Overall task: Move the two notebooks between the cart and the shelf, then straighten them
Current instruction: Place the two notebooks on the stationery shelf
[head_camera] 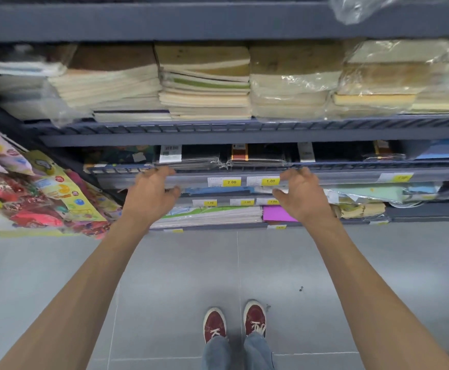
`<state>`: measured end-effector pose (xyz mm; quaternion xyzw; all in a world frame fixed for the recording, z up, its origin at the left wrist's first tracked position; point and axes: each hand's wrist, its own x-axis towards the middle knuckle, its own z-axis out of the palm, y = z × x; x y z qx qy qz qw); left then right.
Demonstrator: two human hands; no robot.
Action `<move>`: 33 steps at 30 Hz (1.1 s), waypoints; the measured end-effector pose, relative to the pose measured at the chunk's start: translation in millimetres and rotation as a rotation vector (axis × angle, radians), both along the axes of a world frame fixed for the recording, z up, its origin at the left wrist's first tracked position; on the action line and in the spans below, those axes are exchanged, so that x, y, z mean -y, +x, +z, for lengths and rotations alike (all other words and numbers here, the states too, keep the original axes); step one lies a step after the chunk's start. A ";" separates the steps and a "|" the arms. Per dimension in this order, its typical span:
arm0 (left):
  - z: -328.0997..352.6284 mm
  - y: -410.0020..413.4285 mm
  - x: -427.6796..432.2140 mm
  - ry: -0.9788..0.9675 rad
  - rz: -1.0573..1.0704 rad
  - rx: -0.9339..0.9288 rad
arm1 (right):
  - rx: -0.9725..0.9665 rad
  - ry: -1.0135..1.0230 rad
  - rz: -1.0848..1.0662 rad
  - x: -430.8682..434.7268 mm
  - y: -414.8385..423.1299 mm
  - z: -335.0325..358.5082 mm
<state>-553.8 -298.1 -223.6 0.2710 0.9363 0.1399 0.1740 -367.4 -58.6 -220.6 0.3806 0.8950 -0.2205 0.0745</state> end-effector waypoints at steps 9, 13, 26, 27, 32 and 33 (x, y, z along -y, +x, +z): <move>108.2 14.1 -39.4 -0.166 -0.251 -0.024 | 0.172 0.089 0.127 -1.1 15.2 107.4; 164.5 28.6 -60.1 -0.193 -0.353 -0.073 | 0.218 0.114 0.145 -5.2 26.4 158.3; 287.9 84.3 -134.5 -0.163 -0.644 -0.286 | 0.247 0.240 0.022 -30.8 102.6 275.8; 296.0 91.7 -143.4 -0.147 -0.676 -0.296 | 0.245 0.246 -0.003 -34.3 113.1 281.5; 318.8 131.1 -188.6 -0.101 -0.813 -0.404 | 0.269 0.235 -0.106 -55.5 166.7 298.4; 322.1 141.0 -197.7 -0.100 -0.832 -0.414 | 0.282 0.226 -0.122 -61.1 177.5 299.5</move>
